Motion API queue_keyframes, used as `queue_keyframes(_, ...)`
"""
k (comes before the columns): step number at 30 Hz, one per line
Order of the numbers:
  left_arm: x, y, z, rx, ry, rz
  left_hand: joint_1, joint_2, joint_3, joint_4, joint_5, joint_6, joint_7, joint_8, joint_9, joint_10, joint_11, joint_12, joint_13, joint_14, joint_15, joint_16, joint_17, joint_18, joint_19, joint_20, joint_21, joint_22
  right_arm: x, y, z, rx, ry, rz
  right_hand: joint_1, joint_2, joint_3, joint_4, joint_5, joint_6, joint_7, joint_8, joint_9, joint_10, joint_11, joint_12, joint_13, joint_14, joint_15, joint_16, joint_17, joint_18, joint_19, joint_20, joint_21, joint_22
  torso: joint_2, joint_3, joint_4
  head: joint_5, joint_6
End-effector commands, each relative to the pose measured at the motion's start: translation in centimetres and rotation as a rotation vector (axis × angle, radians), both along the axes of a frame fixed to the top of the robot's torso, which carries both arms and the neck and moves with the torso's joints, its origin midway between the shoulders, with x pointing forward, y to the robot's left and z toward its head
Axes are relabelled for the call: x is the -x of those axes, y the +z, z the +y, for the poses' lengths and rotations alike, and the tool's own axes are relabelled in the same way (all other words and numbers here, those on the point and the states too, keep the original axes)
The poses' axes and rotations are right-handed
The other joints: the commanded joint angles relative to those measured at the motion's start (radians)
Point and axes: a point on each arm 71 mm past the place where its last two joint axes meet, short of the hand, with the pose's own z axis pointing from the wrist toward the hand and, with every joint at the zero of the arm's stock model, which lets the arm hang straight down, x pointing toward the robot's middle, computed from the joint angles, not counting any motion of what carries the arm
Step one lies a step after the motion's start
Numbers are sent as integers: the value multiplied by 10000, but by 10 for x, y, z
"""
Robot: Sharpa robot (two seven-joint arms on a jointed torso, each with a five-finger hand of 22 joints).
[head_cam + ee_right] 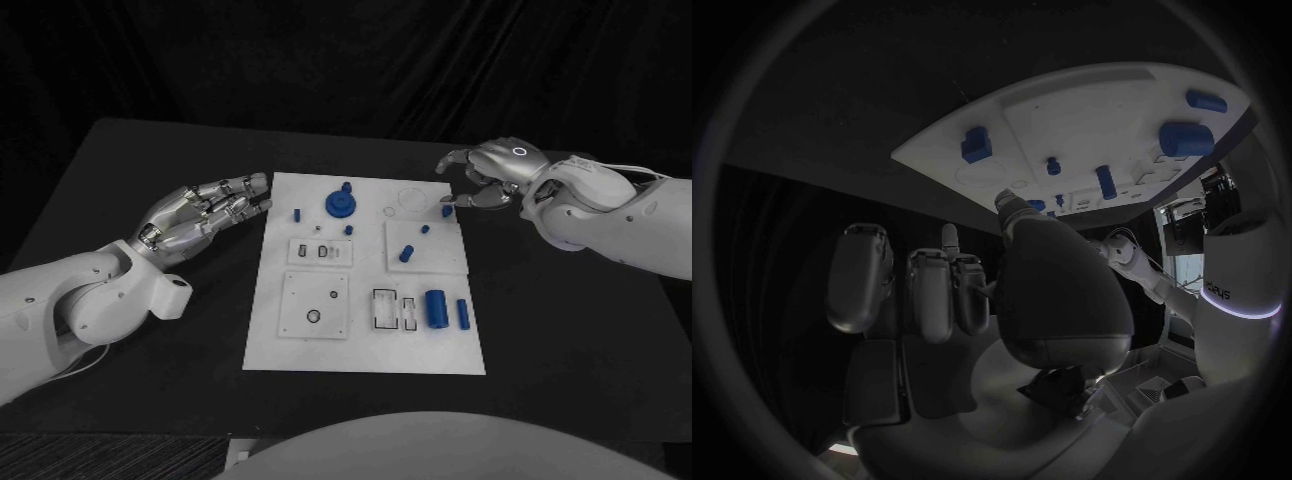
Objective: Assemble the parts on the task board
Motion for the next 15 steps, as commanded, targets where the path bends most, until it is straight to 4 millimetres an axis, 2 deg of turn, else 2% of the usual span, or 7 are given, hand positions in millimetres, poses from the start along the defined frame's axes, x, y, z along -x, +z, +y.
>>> queue_keyframes(1, 1, 0, -1, 128, -109, -23, 44, -7, 59, -5, -51, -56, -6, 20, -2, -58, 35, -9, -6, 1, 89, 0, -12, 32, -2, 83, -51, -13, 2, -3, -4, -35, -142, -28, -190, 11, -79, -13, -62, -58, 50, 64, -29, 1064, -1, 35, 2631, 887, 1, -3, 2108, -70, 42, 35, 17, 1653, 3, 14, 5, 23, -1)
queue_keyframes(2, 1, 0, -1, 124, -103, -22, 44, -7, 59, -5, -51, -56, -6, 20, -2, -58, 35, -9, -6, 1, 89, 0, -12, 32, -2, 83, -51, -13, 3, -4, -4, -34, -139, -13, -257, -12, -97, -11, -98, -61, 55, 88, -43, 1064, 4, 35, 2631, 886, 5, -7, 2105, -70, 42, 40, 15, 1656, -3, 4, 26, -9, -1)
queue_keyframes(5, 0, 0, 0, 114, -99, -14, 44, -7, 59, -5, -51, -56, -6, 20, -2, -58, 35, -9, -6, 1, 89, 0, -12, 32, -2, 83, -51, -13, 4, -7, -5, -18, -131, 64, -495, -69, -142, -5, -262, -54, 57, 182, -86, 1064, 10, 35, 2631, 879, 14, -35, 2084, -68, 41, 52, -1, 1666, -8, -8, 27, -32, -1)
queue_keyframes(8, 0, 0, -1, 115, -113, -6, 44, -7, 59, -5, -51, -56, -6, 20, -2, -58, 35, -9, -6, 1, 89, 0, -12, 32, -2, 83, -51, -13, 5, -9, -6, 7, -147, 133, -644, -115, -168, -3, -326, -37, 56, 253, -114, 1064, 13, 35, 2631, 874, 18, -53, 2072, -64, 34, 58, -25, 1668, -9, -8, 6, -26, -1)
queue_keyframes(12, 0, 0, -1, 113, -122, 0, 27, -14, 107, -15, -62, -65, -3, 28, 0, -50, 51, 1, -3, 7, 98, 15, -11, 33, 0, 89, -50, -13, 5, -11, -8, 39, -171, 202, -823, -136, -187, -1, -419, -14, 57, 338, -143, 1064, 17, 35, 2631, 860, 24, -102, 2036, -51, 8, 65, -95, 1657, -11, -14, 13, -72, -1)
queue_keyframes(15, 0, -1, -1, 108, -115, 1, 27, -14, 107, -15, -62, -65, -3, 28, 0, -50, 51, 1, -3, 7, 98, 15, -11, 33, 0, 89, -50, -13, 7, -14, -9, 53, -184, 277, -846, -137, -188, -1, -431, -15, 57, 347, -148, 1064, 18, 35, 2631, 858, 24, -105, 2033, -50, 6, 66, -100, 1658, 0, -10, 4, -48, -1)
